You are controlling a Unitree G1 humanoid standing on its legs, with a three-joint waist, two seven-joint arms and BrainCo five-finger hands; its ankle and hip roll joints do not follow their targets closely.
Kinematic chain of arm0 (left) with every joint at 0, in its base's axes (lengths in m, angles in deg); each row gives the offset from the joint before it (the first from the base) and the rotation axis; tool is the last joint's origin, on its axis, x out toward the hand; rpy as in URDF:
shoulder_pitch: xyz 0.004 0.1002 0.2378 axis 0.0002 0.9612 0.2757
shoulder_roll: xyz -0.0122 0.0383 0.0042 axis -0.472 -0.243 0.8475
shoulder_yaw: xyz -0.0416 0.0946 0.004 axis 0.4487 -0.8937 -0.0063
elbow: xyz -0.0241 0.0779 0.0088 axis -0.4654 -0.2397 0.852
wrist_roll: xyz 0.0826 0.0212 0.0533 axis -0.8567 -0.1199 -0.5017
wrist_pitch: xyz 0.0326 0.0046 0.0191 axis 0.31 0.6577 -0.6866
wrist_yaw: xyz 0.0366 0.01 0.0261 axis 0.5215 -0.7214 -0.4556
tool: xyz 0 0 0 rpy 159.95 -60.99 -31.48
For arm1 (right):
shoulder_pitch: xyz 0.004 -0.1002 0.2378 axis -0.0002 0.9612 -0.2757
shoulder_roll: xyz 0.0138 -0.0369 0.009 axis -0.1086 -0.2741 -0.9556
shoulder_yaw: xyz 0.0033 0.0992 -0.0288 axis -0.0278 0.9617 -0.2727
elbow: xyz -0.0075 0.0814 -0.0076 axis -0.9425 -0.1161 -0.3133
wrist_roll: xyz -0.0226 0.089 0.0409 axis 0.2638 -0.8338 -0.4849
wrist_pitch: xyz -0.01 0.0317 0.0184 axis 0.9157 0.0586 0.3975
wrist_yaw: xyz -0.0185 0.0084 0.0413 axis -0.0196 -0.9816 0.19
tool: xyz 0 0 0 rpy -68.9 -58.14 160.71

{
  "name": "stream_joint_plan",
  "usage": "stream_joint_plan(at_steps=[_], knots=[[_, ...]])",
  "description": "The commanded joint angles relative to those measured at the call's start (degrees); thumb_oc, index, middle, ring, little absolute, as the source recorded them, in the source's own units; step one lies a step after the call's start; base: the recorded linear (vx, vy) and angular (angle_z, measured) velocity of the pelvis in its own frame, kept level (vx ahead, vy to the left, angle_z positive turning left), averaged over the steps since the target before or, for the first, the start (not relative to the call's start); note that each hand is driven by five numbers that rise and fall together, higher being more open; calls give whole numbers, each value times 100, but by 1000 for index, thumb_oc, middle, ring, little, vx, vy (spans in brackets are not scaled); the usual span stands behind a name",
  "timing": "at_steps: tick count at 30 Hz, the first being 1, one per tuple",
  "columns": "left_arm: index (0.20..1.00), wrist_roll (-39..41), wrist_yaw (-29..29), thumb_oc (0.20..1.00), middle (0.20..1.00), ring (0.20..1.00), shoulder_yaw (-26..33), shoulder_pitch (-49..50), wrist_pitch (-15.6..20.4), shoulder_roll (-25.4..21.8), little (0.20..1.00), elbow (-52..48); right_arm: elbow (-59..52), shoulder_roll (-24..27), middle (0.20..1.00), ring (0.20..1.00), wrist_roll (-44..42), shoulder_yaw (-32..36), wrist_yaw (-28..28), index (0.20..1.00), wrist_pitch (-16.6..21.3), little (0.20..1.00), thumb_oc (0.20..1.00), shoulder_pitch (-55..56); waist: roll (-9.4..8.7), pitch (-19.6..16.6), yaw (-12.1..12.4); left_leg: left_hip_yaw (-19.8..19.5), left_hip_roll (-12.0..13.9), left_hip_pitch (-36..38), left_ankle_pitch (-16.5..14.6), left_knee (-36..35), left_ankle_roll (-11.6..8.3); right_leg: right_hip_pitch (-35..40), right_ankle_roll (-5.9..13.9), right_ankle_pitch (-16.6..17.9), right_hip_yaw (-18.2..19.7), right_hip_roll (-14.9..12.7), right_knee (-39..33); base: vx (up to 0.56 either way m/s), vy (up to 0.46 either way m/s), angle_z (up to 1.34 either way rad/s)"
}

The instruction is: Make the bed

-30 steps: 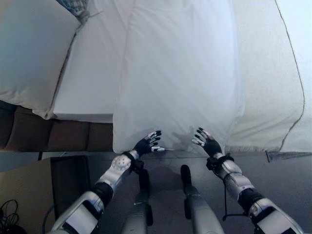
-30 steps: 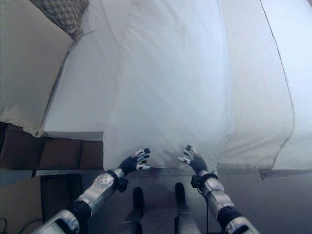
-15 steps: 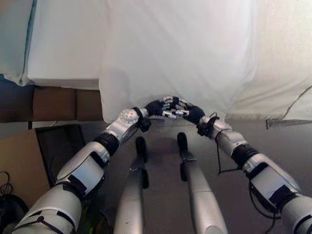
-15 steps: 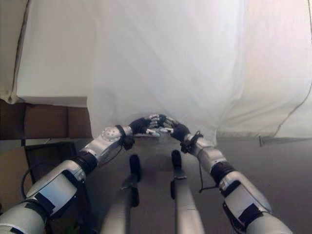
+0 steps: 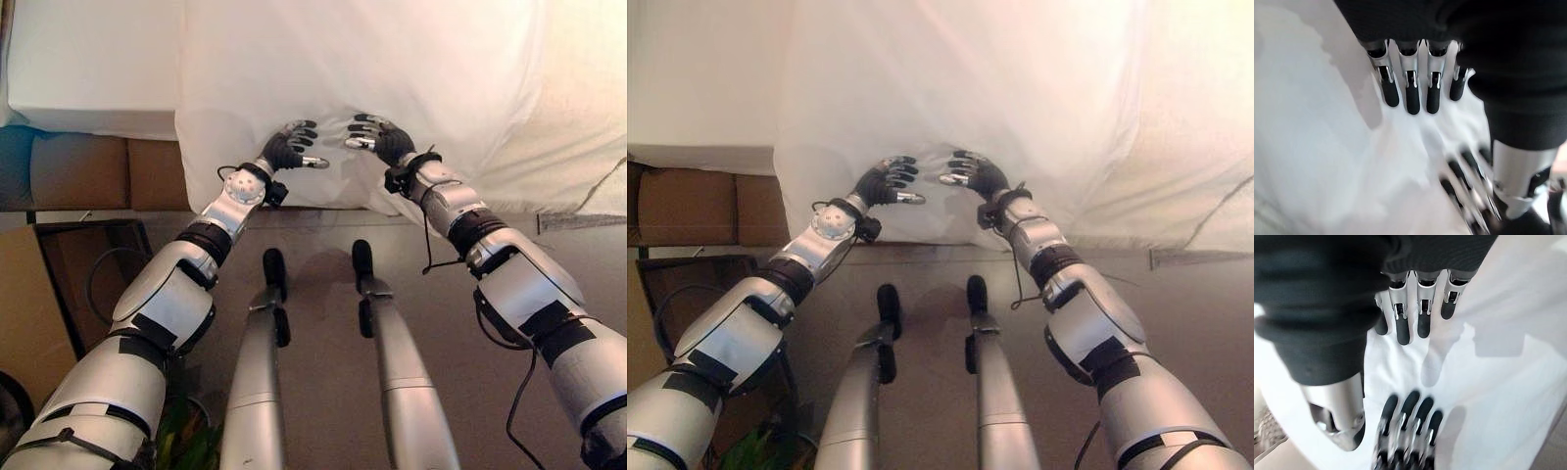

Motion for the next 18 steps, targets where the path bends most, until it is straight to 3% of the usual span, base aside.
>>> stream_joint_plan(at_steps=[1,5,11,18], knots=[[1000,-157,512,1000,1000,1000,375,-439,212,-235,1000,483,495,13,1000,1000,315,256,-544,1000,384,1000,1000,-383,-77,-142,64,-123,238,100,-27,-53,-429,121,394,103,230,-361,-266,0,0,0],[1000,-15,864,1000,1000,1000,730,-321,105,-440,1000,648,848,217,1000,1000,389,554,-984,1000,283,1000,1000,-315,-73,-67,57,-106,235,157,-83,-17,-411,196,364,35,238,-363,-255,31,8,0],[1000,175,863,1000,1000,1000,1201,101,-52,-765,1000,914,1171,749,1000,1000,475,1030,-1121,1000,150,1000,1000,198,-44,-57,55,-77,230,436,-144,-133,-393,456,352,-34,211,-380,-310,20,0,0],[1000,489,744,1000,1000,1000,2243,1705,80,-955,1000,635,1206,1268,1000,1000,261,2156,-1246,1000,237,1000,1000,1766,-6,-32,102,-66,217,1058,-82,-553,-419,1089,334,-57,156,-349,-621,5,-21,1]])
